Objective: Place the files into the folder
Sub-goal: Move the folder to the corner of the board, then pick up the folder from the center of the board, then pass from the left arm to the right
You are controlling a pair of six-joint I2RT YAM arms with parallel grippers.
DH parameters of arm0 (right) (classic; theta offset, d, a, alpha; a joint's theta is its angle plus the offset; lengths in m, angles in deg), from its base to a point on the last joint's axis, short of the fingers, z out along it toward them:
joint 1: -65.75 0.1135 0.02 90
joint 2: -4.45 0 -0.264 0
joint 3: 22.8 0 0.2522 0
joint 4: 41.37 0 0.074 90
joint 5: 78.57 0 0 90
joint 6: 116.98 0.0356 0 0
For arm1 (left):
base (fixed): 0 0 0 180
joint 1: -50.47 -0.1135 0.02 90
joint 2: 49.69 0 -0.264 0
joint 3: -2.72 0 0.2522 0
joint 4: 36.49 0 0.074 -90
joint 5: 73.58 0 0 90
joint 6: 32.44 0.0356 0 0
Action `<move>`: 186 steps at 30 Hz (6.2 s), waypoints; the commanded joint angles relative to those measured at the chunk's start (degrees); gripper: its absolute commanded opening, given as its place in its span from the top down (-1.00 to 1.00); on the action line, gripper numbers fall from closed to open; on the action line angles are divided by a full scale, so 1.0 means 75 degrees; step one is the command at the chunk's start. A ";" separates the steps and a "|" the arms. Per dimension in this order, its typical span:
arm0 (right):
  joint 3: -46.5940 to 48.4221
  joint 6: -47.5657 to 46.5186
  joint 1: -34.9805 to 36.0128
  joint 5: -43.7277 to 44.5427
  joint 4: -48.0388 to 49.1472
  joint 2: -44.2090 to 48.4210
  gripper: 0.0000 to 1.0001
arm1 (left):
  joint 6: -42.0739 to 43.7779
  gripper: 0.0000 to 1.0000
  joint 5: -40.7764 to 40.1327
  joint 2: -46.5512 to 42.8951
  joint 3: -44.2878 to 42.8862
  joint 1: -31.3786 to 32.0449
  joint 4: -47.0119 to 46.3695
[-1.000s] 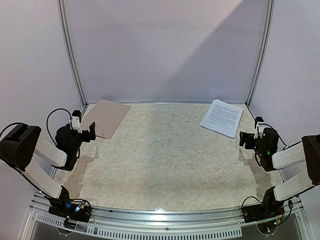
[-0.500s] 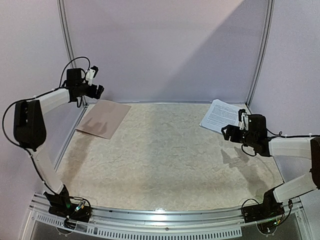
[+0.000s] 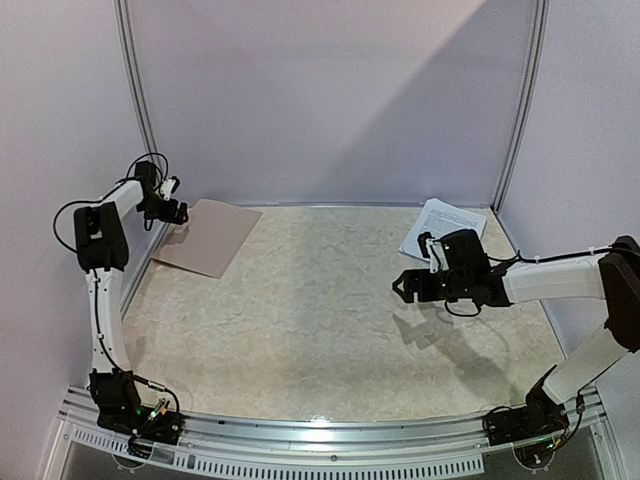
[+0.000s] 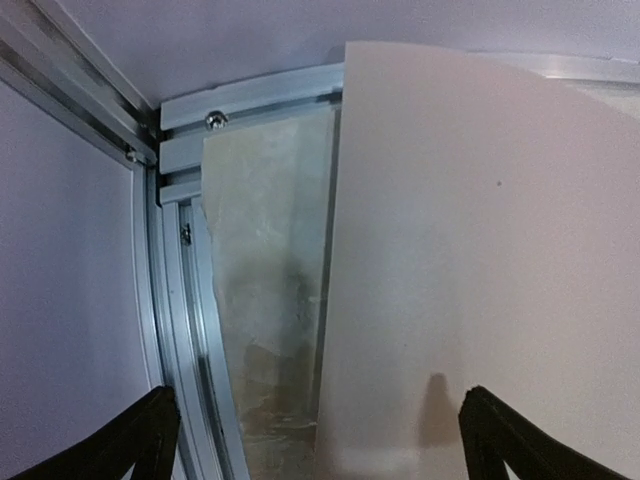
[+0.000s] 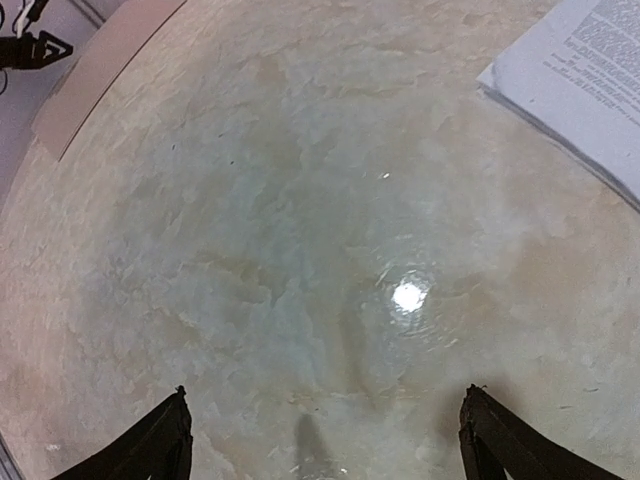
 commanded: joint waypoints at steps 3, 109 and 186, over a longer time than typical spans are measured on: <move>0.0587 -0.0082 0.0519 -0.0174 -0.0483 -0.0610 -0.85 | -0.0235 -0.96 0.0944 0.0823 -0.0358 -0.0032 0.0862; 0.1302 0.6392 0.3096 -0.0826 0.2951 -0.3583 -0.40 | 0.6736 0.00 -0.2725 -1.0361 1.6121 0.6221 -0.8494; 0.2743 0.2541 0.2567 -0.0846 -0.4037 -0.0042 1.00 | 0.2753 -0.78 -0.0298 -1.1404 1.2664 0.6364 -0.2649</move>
